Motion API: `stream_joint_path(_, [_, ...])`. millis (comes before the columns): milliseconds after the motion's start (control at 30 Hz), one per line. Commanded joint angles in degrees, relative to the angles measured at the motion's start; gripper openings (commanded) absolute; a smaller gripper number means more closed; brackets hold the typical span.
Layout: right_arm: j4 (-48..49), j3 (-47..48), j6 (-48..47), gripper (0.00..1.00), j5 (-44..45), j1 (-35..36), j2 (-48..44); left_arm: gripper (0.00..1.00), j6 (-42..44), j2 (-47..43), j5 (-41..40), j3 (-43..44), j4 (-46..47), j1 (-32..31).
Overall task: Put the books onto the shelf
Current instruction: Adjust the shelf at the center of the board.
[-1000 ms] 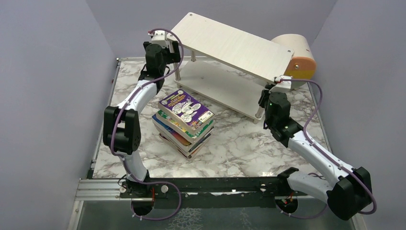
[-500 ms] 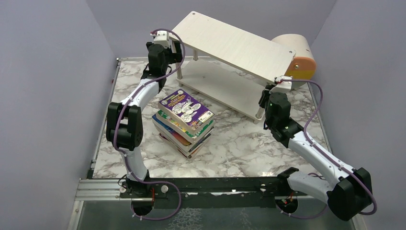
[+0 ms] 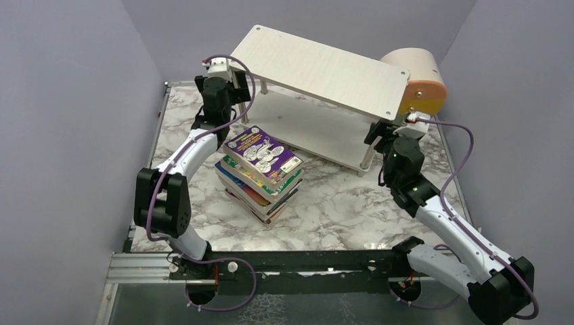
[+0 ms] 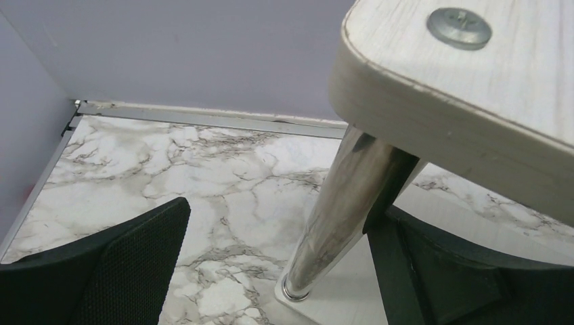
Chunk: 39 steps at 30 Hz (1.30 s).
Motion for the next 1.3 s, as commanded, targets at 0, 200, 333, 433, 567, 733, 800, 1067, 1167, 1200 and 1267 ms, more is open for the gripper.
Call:
stream_joint_path(0, [0.78,-0.43,2.01,0.74,3.00,-0.31,-1.32,0.96,1.84,-2.50,-6.73,2.47,0.86,1.67])
stream_joint_path(200, [-0.83,-0.58,2.67,0.75,2.57,-0.31,-2.82,0.96,2.21,0.27,-3.87,4.93,0.54,1.79])
stream_joint_path(333, [-2.10,-0.87,3.13,0.77,1.99,-0.31,-4.25,0.96,2.70,3.71,-1.48,7.34,1.61,1.93])
stream_joint_path(433, [-2.70,-1.21,2.97,0.79,1.89,-0.31,-5.14,0.96,2.85,6.98,0.39,10.16,2.19,2.03])
stream_joint_path(567, [-3.28,-1.26,2.42,0.83,1.47,-0.31,-6.21,0.96,2.16,10.39,2.99,12.98,2.94,2.03])
stream_joint_path(733, [-2.95,-1.59,1.56,0.89,0.01,-0.31,-7.38,0.96,0.19,14.11,5.97,15.28,4.24,2.03])
stream_joint_path(800, [-2.77,-1.81,1.25,0.89,-0.92,-0.31,-7.84,0.96,-0.61,15.46,7.18,16.22,4.57,2.03])
stream_joint_path(1067, [-3.15,-2.85,1.61,0.90,-5.68,-0.32,-8.74,0.95,-1.89,19.50,10.63,20.03,4.85,2.03])
stream_joint_path(1167, [-3.15,-3.28,1.72,0.90,-8.00,-0.31,-8.83,0.95,-1.91,20.41,11.42,20.74,4.85,2.03])
stream_joint_path(1200, [-3.11,-3.34,1.76,0.90,-8.77,-0.31,-8.97,0.95,-1.90,20.55,11.53,20.66,4.86,2.03])
stream_joint_path(1267, [-3.02,-3.69,1.68,0.90,-11.10,-0.33,-9.15,0.95,-1.89,20.52,11.21,19.99,4.85,2.03])
